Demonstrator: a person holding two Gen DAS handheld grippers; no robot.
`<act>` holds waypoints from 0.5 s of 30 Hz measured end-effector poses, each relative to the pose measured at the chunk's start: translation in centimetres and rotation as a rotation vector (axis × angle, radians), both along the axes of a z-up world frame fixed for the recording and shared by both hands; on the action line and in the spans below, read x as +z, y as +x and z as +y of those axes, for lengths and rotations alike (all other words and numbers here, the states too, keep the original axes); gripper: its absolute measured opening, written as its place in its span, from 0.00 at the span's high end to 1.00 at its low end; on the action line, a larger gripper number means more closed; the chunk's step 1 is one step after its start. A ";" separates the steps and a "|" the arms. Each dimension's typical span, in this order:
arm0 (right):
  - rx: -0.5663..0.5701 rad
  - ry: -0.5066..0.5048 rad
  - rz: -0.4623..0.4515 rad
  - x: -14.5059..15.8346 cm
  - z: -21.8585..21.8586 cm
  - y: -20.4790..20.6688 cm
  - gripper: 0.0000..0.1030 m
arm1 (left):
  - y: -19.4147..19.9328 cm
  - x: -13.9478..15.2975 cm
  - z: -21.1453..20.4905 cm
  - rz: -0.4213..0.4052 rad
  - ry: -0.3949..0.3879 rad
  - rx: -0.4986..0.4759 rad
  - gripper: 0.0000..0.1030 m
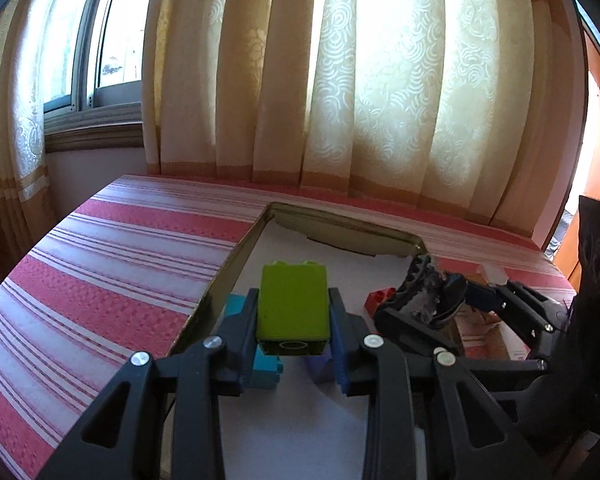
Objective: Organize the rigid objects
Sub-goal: 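Open both grippers to drop the green block and pouch into the tin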
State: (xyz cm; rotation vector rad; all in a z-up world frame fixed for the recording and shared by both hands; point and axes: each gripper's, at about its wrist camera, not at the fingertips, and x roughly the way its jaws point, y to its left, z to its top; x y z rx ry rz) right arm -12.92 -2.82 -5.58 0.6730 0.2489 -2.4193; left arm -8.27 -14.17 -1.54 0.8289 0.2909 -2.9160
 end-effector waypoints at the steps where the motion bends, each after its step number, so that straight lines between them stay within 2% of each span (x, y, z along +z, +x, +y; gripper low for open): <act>1: 0.008 -0.002 -0.005 -0.1 -0.2 -0.2 0.30 | -0.1 0.0 -0.1 -0.003 0.003 0.006 0.70; 2: 0.016 -0.005 -0.010 -0.2 -0.2 -0.3 0.29 | -0.2 -0.1 -0.2 -0.005 0.005 0.014 0.67; 3: 0.024 -0.005 -0.016 -0.4 -0.4 -0.4 0.29 | -0.2 -0.1 -0.2 -0.010 0.008 0.020 0.55; 4: 0.026 0.002 -0.022 -0.5 -0.5 -0.4 0.29 | 0.0 -0.1 -0.2 -0.007 0.012 0.021 0.48; 6: 0.018 0.018 -0.009 -0.4 -0.5 -0.1 0.27 | 0.6 0.0 -0.1 0.015 0.007 0.036 0.22; 8: -0.001 0.025 0.015 -0.1 -0.1 0.4 0.23 | 1.5 0.3 0.2 0.041 -0.010 0.052 0.13; 15: -0.089 0.002 0.018 0.2 6.1 2.5 0.22 | 4.0 0.7 2.4 0.095 -0.015 0.037 0.10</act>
